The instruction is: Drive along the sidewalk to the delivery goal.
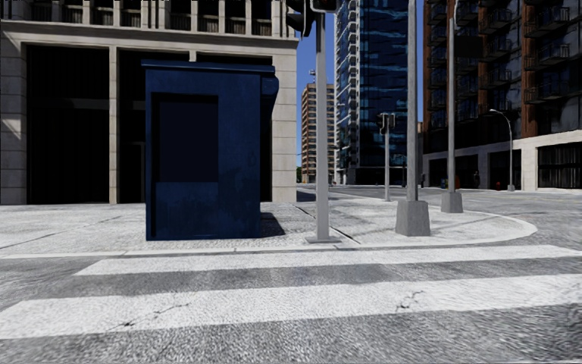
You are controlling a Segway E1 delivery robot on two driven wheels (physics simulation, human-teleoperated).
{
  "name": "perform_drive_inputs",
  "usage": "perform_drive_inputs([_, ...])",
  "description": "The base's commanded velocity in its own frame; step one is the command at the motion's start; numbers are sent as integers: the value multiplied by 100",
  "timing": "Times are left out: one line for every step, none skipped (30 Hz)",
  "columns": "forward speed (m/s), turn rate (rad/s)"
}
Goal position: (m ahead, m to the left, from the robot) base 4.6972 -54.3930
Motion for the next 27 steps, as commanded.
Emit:
perform_drive_inputs([0,-120])
perform_drive_inputs([0,-120])
perform_drive_inputs([0,-120])
perform_drive_inputs([0,-120])
perform_drive_inputs([0,-120])
perform_drive_inputs([0,-120])
perform_drive_inputs([0,-120])
perform_drive_inputs([0,-120])
perform_drive_inputs([0,-120])
perform_drive_inputs([0,-120])
perform_drive_inputs([0,-120])
perform_drive_inputs([0,-120])
perform_drive_inputs([0,-120])
perform_drive_inputs([0,-120])
perform_drive_inputs([0,-120])
perform_drive_inputs([0,-120])
perform_drive_inputs([0,-120])
perform_drive_inputs([0,-120])
perform_drive_inputs([0,-120])
perform_drive_inputs([0,-120])
perform_drive_inputs([0,-120])
perform_drive_inputs([0,-120])
perform_drive_inputs([0,-120])
perform_drive_inputs([0,-120])
perform_drive_inputs([0,-120])
perform_drive_inputs([0,-120])
perform_drive_inputs([0,-120])
